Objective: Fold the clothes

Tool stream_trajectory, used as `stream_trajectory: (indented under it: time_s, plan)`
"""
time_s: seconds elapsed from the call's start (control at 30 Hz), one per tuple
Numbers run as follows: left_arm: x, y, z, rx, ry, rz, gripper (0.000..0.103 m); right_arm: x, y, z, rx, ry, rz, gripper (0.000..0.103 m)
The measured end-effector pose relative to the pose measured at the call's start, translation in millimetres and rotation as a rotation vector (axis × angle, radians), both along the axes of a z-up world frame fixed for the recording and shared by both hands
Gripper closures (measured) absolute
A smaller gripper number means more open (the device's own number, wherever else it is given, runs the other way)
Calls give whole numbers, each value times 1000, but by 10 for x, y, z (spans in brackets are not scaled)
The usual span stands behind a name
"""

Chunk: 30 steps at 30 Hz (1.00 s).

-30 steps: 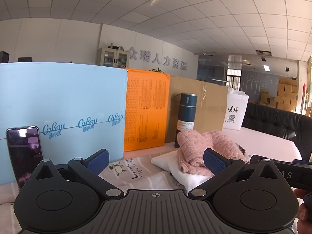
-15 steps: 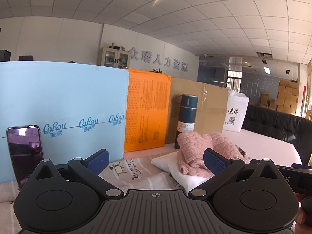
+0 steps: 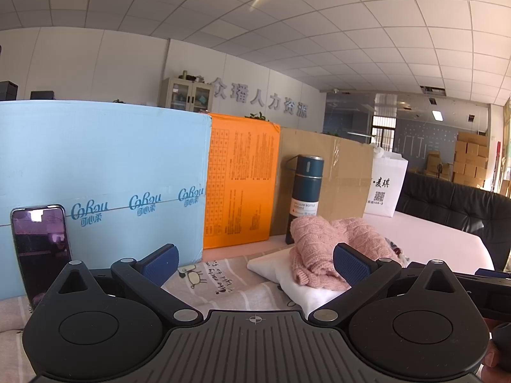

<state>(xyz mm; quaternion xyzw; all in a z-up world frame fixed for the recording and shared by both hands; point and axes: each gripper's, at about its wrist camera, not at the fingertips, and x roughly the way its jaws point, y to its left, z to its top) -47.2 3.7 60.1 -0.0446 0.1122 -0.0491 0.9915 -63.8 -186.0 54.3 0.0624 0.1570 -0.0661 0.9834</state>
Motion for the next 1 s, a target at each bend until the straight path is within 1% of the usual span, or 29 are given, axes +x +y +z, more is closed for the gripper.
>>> stream_trajectory:
  time_s: [1.0]
  plan:
    - [-19,8,15,-8,-8,-2,0,4,16,13,-6,3,2,0]
